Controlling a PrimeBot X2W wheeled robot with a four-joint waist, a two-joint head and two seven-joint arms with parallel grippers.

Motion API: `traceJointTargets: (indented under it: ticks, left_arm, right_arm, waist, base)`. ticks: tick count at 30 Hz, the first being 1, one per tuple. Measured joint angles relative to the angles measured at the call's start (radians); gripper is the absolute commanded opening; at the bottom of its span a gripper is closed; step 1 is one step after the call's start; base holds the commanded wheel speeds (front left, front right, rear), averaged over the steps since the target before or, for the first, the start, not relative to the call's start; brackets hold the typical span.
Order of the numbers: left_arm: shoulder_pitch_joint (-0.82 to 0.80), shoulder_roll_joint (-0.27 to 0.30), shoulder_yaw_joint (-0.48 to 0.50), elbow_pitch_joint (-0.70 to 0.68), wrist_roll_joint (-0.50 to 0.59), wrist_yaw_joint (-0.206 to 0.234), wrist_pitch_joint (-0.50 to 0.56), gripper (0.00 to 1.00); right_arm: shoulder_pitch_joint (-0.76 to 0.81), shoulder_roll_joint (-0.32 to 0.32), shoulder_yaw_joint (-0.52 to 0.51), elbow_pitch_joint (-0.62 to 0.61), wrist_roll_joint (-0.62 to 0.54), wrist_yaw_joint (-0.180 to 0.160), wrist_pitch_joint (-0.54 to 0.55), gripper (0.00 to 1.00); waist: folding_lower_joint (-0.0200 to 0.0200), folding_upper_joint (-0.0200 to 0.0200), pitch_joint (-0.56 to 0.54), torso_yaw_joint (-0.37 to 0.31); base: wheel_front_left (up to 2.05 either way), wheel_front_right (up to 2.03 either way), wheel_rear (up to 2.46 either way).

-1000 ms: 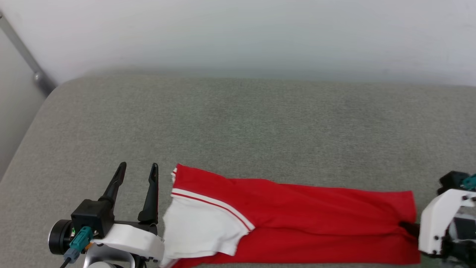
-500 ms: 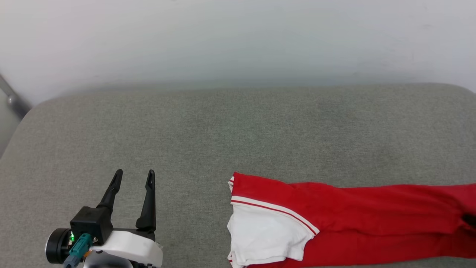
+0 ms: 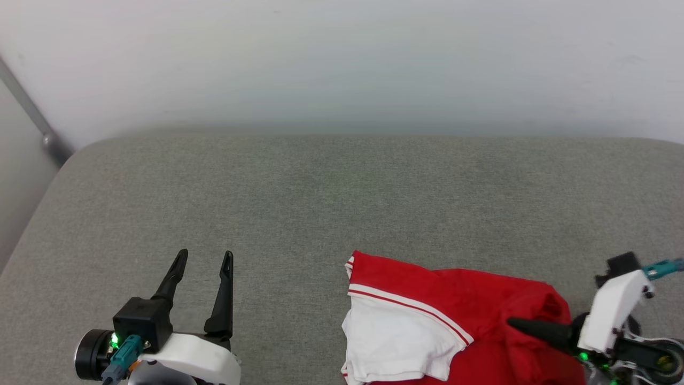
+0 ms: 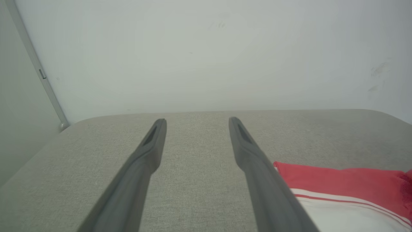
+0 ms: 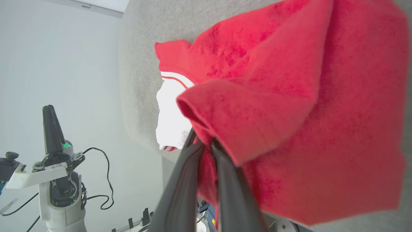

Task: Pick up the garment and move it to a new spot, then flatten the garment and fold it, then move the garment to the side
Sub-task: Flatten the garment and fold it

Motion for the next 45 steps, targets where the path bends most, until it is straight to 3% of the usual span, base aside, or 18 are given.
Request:
traceJointTargets:
  ticks: [8, 13, 17, 18, 19, 24, 27, 33, 38, 45]
  left_arm:
    - [-0.021, -0.015, -0.020, 0.004, 0.000, -0.006, 0.009, 1.00]
    - [-0.047, -0.019, -0.027, 0.009, 0.001, -0.014, 0.011, 1.00]
    - [-0.058, -0.024, -0.026, 0.016, 0.001, -0.018, 0.007, 1.00]
    - [-0.058, -0.026, -0.027, 0.018, 0.000, -0.019, 0.005, 1.00]
    - [-0.058, -0.027, -0.027, 0.021, 0.000, -0.019, 0.002, 1.00]
    - [-0.058, -0.031, -0.025, 0.033, -0.004, -0.020, -0.007, 1.00]
    - [-0.059, -0.030, -0.027, 0.039, -0.005, -0.022, -0.008, 1.00]
    - [-0.061, -0.025, -0.020, 0.049, -0.010, -0.022, -0.011, 1.00]
    - [-0.044, -0.025, -0.010, 0.057, -0.017, -0.010, -0.020, 1.00]
    - [0.002, -0.016, 0.031, 0.065, -0.035, 0.015, -0.039, 1.00]
  right_arm:
    - [-0.065, 0.003, 0.326, 0.190, 0.245, 0.000, -0.221, 0.00]
    - [-0.135, 0.004, 0.495, 0.275, 0.315, 0.000, -0.336, 0.00]
    - [-0.177, 0.005, 0.583, 0.336, 0.308, 0.000, -0.431, 0.00]
    - [-0.185, 0.005, 0.599, 0.355, 0.291, 0.000, -0.455, 0.43]
    - [-0.192, 0.005, 0.614, 0.374, 0.275, 0.000, -0.472, 1.00]
    - [-0.224, 0.000, 0.669, 0.402, 0.219, 0.000, -0.517, 1.00]
    - [-0.240, -0.029, 0.706, 0.349, 0.171, 0.000, -0.564, 1.00]
    - [-0.242, -0.179, 0.767, 0.219, -0.040, 0.000, -0.756, 1.00]
    - [-0.181, -0.247, 0.678, 0.170, -0.221, 0.000, -0.948, 1.00]
    - [-0.017, -0.287, 0.499, 0.021, -0.458, 0.000, -1.166, 1.00]
  waist:
    - [0.0000, 0.0000, 0.005, 0.049]
    - [0.0000, 0.0000, 0.021, 0.084]
    - [0.0000, 0.0000, 0.040, 0.105]
    - [0.0001, 0.0000, 0.045, 0.109]
    - [0.0001, 0.0000, 0.048, 0.112]
    - [0.0001, 0.0000, 0.052, 0.107]
    - [0.0000, 0.0000, 0.049, 0.097]
    - [0.0001, 0.0000, 0.036, 0.064]
    - [0.0000, 0.0000, 0.015, 0.026]
    - [0.0000, 0.0000, -0.016, -0.027]
  base:
    - [0.00, 0.00, 0.00]
    - [0.00, 0.00, 0.00]
    - [0.00, 0.00, 0.00]
    - [0.00, 0.00, 0.00]
    - [0.00, 0.00, 0.00]
    - [0.00, 0.00, 0.00]
    - [0.00, 0.00, 0.00]
    - [0.00, 0.00, 0.00]
    - [0.00, 0.00, 0.00]
    - [0.00, 0.00, 0.00]
